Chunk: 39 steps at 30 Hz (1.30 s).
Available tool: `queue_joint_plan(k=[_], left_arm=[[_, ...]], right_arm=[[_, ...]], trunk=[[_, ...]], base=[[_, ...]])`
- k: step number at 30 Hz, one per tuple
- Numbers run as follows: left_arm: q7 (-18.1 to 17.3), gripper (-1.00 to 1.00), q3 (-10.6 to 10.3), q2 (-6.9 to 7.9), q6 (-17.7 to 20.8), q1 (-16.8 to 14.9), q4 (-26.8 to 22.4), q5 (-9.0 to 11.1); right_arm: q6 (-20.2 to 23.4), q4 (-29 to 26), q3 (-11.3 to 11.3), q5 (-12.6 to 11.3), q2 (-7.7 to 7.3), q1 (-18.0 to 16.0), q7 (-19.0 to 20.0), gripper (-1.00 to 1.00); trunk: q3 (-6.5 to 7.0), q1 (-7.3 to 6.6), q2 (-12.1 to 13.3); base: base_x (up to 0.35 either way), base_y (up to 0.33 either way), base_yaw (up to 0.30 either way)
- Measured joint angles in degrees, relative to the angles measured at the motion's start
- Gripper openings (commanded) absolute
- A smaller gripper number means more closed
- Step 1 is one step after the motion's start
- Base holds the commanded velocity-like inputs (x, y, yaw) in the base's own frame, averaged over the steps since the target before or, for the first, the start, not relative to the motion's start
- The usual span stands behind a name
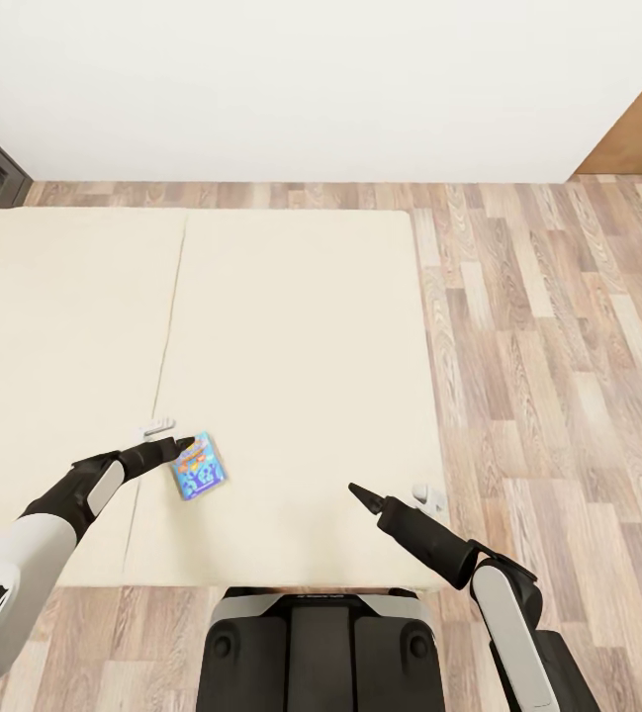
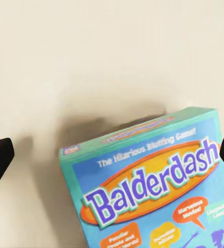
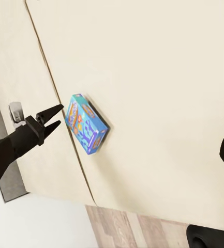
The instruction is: Put all the toys in the child's room - the three board games (two on the bed and one on the table), the two jigsaw puzzles on the table, and the tennis ball on the table - inside the toy box on the table in the child's room.
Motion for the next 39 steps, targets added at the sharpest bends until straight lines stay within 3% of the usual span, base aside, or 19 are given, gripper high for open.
queue_joint_plan(k=[30, 36, 39], left_arm=[[-0.02, 1.0, -0.12, -0.12, 0.08, 0.0, 0.0, 0.01], [0.38, 1.0, 0.02, -0.34, 0.57, 0.0, 0.13, -0.08], [0.73, 1.0, 0.13, -0.4, 1.0, 0.0, 0.33, 0.03]], right_arm=[[0.22, 0.0, -0.07, 0.09, 0.25, 0.0, -0.69, 1.0], [1.03, 0.0, 0.08, 0.0, 0.57, -0.13, -5.53, 1.0], [2.92, 0.02, 0.7, 0.19, 0.81, -0.37, -10.47, 1.0]], trunk=[[0.0, 0.0, 0.0], [0.0, 0.0, 0.0], [0.0, 0.0, 0.0]], base=[[0.001, 0.001, 0.0], [0.0, 0.0, 0.0], [0.0, 0.0, 0.0]])
